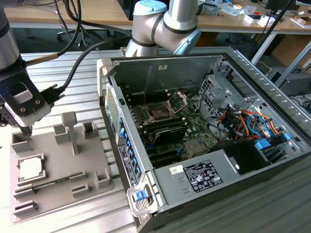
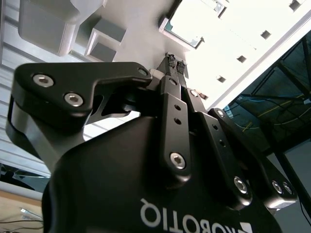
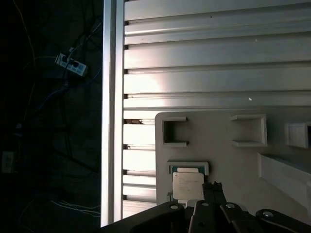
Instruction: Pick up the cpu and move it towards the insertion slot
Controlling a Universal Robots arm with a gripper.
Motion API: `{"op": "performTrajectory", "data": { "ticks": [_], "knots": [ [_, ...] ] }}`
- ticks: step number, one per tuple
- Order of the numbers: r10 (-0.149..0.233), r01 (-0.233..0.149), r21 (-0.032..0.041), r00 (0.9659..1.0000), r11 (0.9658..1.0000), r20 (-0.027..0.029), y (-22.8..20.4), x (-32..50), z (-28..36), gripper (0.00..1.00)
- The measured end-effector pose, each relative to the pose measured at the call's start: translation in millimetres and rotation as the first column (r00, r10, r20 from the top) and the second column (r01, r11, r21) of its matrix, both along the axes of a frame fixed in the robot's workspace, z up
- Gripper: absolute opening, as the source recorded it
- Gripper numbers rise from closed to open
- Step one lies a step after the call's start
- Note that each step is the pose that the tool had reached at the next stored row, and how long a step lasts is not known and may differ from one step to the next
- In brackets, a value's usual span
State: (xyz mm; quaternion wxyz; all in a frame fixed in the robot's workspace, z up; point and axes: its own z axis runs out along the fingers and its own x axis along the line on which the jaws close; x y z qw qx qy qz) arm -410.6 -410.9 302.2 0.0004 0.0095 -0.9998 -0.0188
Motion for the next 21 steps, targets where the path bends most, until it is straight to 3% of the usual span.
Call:
{"op": "performTrajectory", "data": {
  "ticks": [21],
  "knots": [
    [0.0,0.0,0.0,1.0,1.0,0.0,-3.1,0.0,-2.6,0.11]
  ]
}}
